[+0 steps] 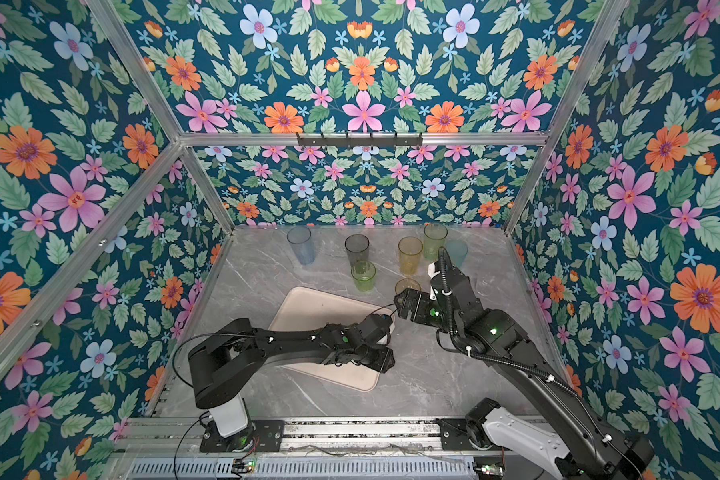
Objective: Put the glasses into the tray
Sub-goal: 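Push the cream tray with the left gripper toward the table center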
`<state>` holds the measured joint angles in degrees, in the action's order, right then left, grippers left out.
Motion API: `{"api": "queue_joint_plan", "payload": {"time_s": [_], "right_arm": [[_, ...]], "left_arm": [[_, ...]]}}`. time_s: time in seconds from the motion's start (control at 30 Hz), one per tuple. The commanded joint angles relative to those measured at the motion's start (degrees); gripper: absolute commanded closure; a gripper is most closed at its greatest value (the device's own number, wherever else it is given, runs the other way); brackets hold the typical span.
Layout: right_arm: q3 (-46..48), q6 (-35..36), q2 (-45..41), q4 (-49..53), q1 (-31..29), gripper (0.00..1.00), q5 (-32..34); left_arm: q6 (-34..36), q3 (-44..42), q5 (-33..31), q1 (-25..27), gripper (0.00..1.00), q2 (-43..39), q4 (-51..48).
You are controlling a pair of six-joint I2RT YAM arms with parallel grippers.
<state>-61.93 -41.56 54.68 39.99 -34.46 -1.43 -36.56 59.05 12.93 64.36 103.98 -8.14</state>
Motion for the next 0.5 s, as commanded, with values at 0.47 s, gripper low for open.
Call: {"api": "queue_joint_plan", "payload": {"time_s": [0.47], "right_arm": [[-3.81,1.22,-3.43,7.25,3.87,0.03,-1.48]], "left_arm": [[-0.69,12.74,7.89,0.86,0.52,11.07,1.42]]}}
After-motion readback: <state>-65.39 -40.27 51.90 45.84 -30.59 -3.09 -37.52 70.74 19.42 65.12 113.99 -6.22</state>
